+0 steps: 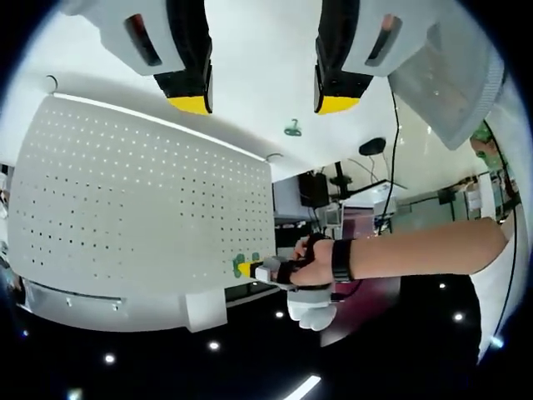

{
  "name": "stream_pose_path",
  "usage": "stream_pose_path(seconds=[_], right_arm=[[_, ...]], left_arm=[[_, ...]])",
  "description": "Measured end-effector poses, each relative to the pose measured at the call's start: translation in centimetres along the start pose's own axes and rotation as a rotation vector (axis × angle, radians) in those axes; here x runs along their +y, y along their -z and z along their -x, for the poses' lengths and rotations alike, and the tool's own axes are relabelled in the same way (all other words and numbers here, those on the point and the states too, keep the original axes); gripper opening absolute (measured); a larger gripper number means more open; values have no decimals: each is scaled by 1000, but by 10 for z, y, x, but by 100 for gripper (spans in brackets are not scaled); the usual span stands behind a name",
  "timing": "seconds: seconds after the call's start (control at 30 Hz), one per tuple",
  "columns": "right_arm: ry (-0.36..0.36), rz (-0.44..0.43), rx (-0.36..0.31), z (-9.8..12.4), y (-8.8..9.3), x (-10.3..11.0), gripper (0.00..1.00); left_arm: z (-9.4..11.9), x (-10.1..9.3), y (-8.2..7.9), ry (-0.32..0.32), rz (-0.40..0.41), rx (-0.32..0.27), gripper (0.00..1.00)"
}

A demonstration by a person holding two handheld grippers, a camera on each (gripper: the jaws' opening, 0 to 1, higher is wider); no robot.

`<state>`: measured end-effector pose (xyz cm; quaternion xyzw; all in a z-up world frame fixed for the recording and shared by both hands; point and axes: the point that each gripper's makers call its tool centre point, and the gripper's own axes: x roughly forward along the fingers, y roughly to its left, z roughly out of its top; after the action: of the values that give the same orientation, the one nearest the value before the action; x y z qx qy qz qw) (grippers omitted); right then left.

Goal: Insert the hook assembly into the mounting plate slot until the hook locks in place.

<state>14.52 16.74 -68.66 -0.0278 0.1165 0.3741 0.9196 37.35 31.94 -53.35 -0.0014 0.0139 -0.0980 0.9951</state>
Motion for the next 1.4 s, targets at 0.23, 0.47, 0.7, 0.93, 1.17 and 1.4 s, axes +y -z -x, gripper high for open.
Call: stream_pose_path(seconds=[0.23, 0.47, 0.7, 0.93, 1.17, 1.4], right_arm=[[4, -12, 10, 1, 3, -1, 49], [19, -23, 17, 3, 7, -2, 49], [32, -36, 22, 3, 10, -1, 49], [32, -34, 27, -1, 10, 1, 49], [36, -33, 25, -2, 8, 1, 48], [29, -46, 29, -4, 13, 4, 48]], left_arm=[[-13, -3, 1, 3, -3, 3, 2], [-26, 0, 1, -10, -13, 18, 2], [-40, 4, -5, -14, -19, 3, 2], [-44, 11, -2, -30, -19, 9, 2], [-46, 8, -2, -34, -51, 12, 2], [-45, 8, -3, -37, -66, 23, 3]])
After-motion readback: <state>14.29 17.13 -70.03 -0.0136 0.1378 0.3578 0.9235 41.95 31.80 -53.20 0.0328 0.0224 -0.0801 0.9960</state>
